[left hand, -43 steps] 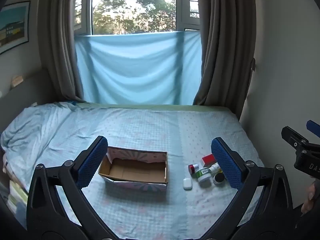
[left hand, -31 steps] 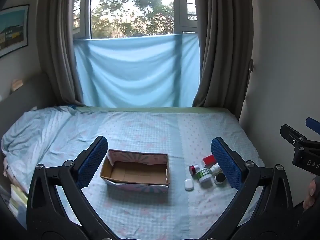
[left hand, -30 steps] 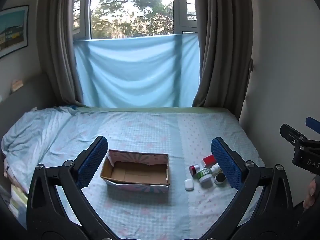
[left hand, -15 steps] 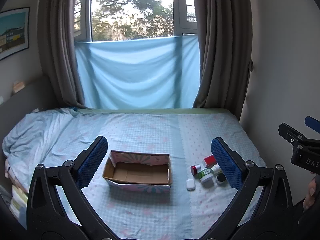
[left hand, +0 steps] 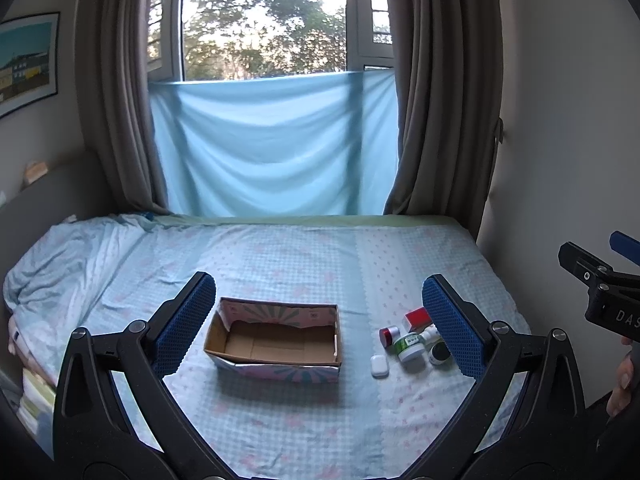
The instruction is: Organize rigid objects
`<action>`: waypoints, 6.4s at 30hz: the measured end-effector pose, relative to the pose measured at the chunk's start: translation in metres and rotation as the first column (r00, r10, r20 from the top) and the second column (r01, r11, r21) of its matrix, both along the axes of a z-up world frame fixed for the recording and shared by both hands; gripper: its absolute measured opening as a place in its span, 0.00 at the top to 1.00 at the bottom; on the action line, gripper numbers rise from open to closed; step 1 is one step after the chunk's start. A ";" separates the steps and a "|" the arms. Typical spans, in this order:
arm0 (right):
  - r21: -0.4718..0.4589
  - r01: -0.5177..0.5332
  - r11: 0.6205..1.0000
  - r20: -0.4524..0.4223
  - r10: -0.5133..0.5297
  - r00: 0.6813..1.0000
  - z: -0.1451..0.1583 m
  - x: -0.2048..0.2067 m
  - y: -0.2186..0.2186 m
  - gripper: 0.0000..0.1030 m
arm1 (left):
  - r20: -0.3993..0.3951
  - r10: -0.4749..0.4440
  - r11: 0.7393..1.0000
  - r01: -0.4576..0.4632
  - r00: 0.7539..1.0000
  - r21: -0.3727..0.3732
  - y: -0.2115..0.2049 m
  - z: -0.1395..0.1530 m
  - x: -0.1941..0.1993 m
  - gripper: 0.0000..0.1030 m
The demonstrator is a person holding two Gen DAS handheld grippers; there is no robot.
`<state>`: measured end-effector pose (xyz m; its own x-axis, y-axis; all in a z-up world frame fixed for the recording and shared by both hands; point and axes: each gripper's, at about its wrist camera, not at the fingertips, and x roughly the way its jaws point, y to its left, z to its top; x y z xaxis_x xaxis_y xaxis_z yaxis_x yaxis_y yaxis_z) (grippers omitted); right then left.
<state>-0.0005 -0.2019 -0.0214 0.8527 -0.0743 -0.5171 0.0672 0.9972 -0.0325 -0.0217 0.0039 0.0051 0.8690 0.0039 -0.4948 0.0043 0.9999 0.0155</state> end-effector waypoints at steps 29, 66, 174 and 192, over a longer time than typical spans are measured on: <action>-0.004 0.005 1.000 -0.005 -0.005 1.000 0.002 -0.005 0.005 0.00 | 0.003 -0.001 1.000 0.001 1.000 0.000 -0.002 -0.006 -0.003 0.01; -0.117 -0.158 0.980 -0.270 0.122 0.955 -0.116 0.090 -0.043 0.00 | -0.406 -0.028 0.990 -0.029 0.914 -0.136 -0.040 -0.155 0.107 0.01; 0.096 -0.032 0.995 -0.719 0.092 0.689 -0.270 0.261 0.252 0.63 | -0.776 -0.244 0.965 0.063 0.581 -0.256 0.236 -0.353 0.300 0.34; 0.113 0.013 0.994 -0.873 0.093 0.479 -0.397 0.331 0.264 0.63 | -0.865 -0.248 0.961 0.225 0.436 -0.162 0.202 -0.442 0.352 0.34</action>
